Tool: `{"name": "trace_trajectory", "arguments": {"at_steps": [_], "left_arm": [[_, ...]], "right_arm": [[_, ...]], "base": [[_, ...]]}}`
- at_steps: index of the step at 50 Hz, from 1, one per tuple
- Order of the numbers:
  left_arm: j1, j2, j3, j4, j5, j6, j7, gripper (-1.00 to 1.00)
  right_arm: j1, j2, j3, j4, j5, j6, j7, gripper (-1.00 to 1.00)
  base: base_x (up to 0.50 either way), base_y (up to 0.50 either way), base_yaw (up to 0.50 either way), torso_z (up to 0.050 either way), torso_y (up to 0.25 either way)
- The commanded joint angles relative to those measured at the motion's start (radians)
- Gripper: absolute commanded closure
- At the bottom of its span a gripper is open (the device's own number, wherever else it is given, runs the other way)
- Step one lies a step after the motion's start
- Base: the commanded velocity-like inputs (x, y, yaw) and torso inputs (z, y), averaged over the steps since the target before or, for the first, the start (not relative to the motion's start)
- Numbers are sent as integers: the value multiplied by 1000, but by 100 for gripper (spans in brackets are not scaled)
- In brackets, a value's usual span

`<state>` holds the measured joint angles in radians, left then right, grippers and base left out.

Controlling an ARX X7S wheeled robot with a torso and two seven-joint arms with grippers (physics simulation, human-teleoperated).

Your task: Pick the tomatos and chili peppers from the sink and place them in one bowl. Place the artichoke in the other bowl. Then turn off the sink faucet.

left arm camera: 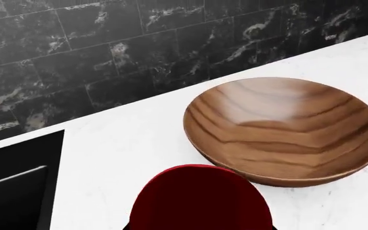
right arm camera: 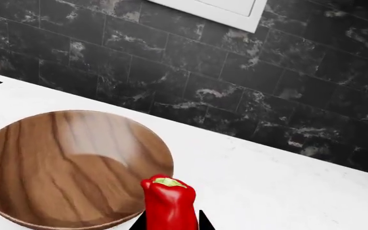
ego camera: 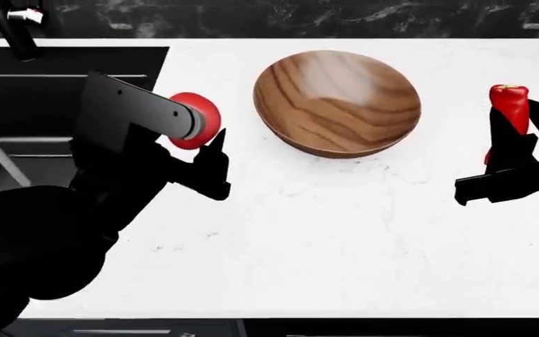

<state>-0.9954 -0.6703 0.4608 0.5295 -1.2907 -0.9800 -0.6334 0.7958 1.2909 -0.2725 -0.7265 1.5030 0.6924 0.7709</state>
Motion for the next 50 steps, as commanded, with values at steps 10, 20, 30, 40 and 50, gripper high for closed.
{"name": "trace_trajectory", "arguments": {"at_steps": [10, 20, 30, 40, 50], "left_arm": [[-17, -10, -18, -6, -7, 19, 1, 100], [-19, -9, -16, -5, -12, 19, -3, 100], [-17, -12, -16, -8, -9, 24, 1, 100], [-12, -16, -17, -11, -9, 30, 3, 100], [-7, -11, -10, -11, -2, 34, 3, 100]], "right_arm": [[0, -7, 8, -5, -25, 12, -21, 100], [18, -36, -10, 14, -29, 34, -19, 100], [42, -63, -28, 23, -42, 58, -32, 100], [39, -57, -30, 18, -42, 65, -47, 100], [38, -53, -24, 17, -42, 62, -56, 100]], "base": [[450, -39, 0, 0, 2], [239, -218, 0, 0, 0], [185, -168, 0, 0, 1], [268, -38, 0, 0, 1], [225, -4, 0, 0, 2]]}}
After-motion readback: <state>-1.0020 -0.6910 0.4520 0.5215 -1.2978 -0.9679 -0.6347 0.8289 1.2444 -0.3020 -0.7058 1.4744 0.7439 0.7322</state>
